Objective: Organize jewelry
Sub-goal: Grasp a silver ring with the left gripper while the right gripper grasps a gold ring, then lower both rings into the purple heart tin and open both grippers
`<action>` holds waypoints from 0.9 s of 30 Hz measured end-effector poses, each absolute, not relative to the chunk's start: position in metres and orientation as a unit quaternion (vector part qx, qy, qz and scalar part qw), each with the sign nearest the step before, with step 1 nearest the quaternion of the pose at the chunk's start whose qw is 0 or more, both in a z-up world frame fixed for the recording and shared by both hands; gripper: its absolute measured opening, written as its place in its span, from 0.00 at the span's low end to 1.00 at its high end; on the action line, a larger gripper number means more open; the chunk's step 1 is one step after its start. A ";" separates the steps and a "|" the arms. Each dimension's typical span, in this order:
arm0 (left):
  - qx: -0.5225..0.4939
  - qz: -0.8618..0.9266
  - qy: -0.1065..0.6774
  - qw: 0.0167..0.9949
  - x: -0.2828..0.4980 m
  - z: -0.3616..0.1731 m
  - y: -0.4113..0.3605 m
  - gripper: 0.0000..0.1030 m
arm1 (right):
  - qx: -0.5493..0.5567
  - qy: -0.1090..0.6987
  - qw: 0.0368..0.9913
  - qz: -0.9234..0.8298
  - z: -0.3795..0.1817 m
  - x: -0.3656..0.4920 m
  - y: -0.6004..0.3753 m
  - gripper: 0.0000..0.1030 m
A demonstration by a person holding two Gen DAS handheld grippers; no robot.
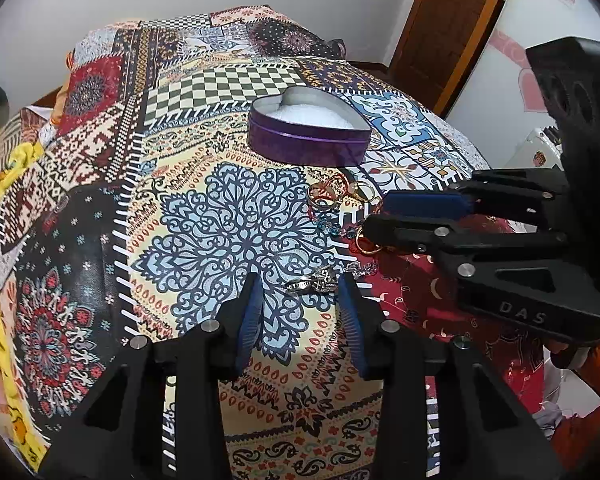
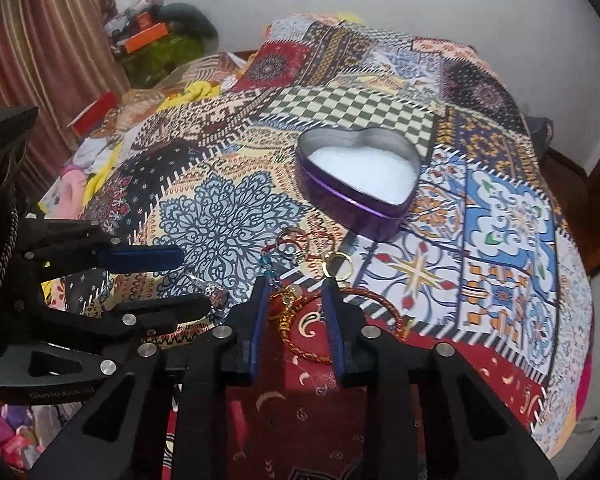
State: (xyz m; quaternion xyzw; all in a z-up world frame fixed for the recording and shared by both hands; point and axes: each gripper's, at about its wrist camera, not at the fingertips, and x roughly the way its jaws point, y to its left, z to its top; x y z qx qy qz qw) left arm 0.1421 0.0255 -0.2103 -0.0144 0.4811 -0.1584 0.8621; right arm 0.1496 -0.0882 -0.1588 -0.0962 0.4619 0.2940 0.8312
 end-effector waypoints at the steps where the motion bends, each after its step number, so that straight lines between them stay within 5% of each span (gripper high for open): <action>1: -0.017 -0.159 0.482 0.861 0.143 -0.211 0.026 0.35 | -0.097 0.465 0.829 0.296 -0.160 0.150 -0.087 0.20; 9: -0.024 -0.165 0.485 0.858 0.149 -0.217 0.023 0.26 | -0.101 0.475 0.820 0.303 -0.167 0.154 -0.084 0.12; 13: -0.017 -0.164 0.479 0.863 0.149 -0.217 0.021 0.13 | -0.097 0.476 0.819 0.306 -0.168 0.155 -0.085 0.10; 27: -0.023 -0.143 0.451 0.881 0.146 -0.193 0.030 0.13 | -0.074 0.455 0.839 0.289 -0.147 0.153 -0.102 0.09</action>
